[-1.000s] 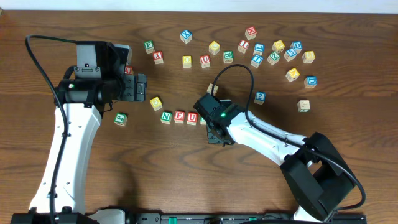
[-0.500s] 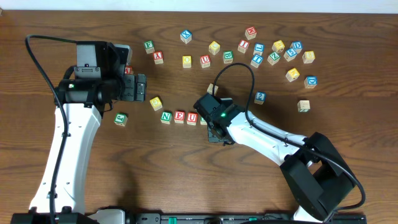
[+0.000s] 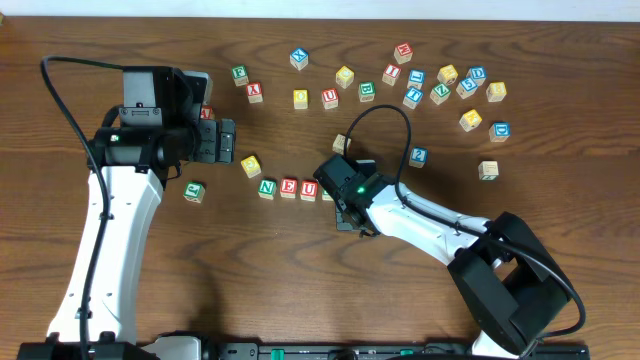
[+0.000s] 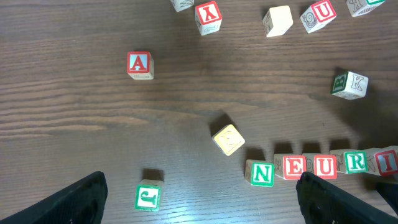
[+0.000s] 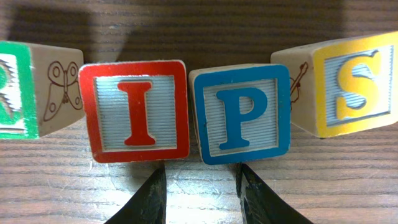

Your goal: Spell out NEURIPS

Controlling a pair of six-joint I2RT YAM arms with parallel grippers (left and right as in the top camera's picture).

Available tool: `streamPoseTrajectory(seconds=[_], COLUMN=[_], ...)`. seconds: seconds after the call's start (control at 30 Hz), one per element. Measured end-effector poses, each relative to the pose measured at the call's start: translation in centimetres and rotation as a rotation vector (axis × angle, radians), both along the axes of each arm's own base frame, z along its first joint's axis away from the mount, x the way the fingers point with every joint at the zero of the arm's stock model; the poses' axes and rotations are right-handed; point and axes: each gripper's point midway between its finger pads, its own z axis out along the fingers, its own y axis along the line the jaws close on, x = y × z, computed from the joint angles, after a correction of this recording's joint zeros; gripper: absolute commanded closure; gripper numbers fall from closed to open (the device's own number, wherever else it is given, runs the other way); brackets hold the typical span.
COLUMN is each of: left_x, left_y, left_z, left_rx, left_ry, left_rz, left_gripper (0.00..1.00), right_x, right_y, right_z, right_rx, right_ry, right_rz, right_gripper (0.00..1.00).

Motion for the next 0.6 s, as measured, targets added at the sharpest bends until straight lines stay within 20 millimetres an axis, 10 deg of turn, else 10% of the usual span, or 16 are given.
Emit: streamPoseTrajectory(seconds=[0.6], left_x=[0.01], left_y=[0.00], left_z=[0.01], left_rx=[0.000], left_ry=[0.000], left_rz=[0.000], left_gripper=[0.04], right_x=[0.81], right_y=[0.05], right_z=[0.23], right_rx=[-0.003], right_ry=[-0.041], right_rz=[-0.006], right_gripper=[0.66])
